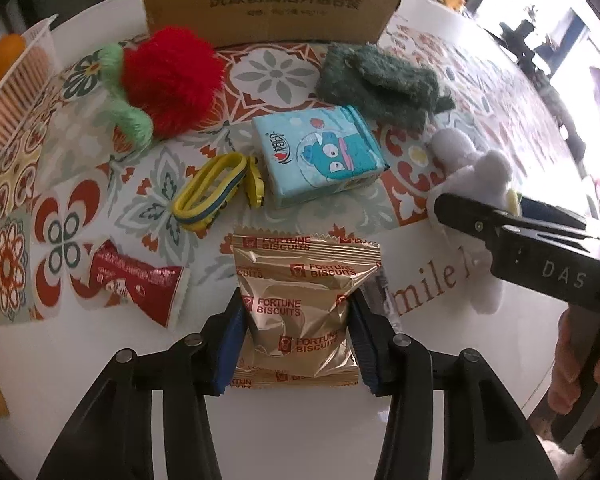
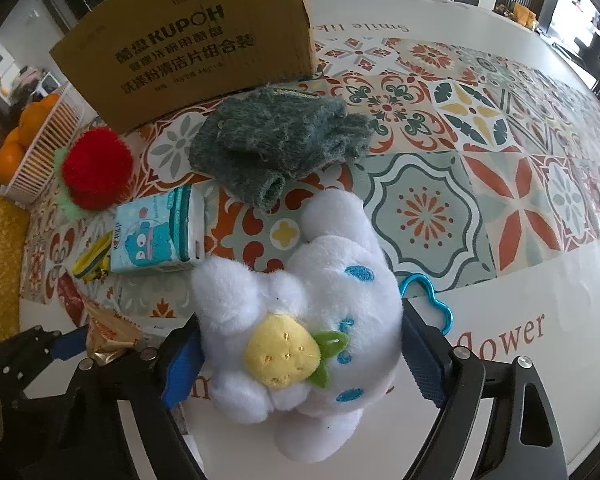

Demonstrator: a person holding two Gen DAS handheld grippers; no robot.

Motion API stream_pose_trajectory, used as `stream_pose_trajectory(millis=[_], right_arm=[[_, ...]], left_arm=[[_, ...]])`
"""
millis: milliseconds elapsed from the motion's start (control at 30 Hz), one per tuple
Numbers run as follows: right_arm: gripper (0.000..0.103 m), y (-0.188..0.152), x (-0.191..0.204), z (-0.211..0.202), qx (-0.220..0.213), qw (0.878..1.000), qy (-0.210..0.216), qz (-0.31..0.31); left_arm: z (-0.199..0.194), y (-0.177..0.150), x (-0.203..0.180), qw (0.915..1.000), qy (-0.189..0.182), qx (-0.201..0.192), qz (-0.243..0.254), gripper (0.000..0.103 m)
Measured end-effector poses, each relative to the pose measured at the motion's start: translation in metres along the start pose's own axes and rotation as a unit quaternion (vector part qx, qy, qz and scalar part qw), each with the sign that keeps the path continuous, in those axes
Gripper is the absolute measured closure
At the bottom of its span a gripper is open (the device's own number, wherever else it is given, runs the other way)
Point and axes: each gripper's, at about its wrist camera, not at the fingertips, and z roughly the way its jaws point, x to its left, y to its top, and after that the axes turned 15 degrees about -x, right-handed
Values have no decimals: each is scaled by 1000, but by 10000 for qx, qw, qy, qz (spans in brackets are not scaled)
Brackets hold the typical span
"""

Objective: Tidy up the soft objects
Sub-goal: 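Carry the biscuit packet and bunny into the cardboard box and release both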

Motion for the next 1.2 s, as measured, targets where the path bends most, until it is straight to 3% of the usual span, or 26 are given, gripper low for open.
stream_pose_trajectory(millis=[267,567,1200], right_arm=[[18,-1,5,-22,-167,9994,285,39],[18,17,13,-56,-554,9971,520,26],[18,94,32,-122,-1797,9793,930,-61]], left_arm=[[-36,-1,-1,9984,116,-520,-201,55],[-74,24,-12,9933,234,-1110,-240,55],[-148,104,-19,9692,567,-2395,99,55]])
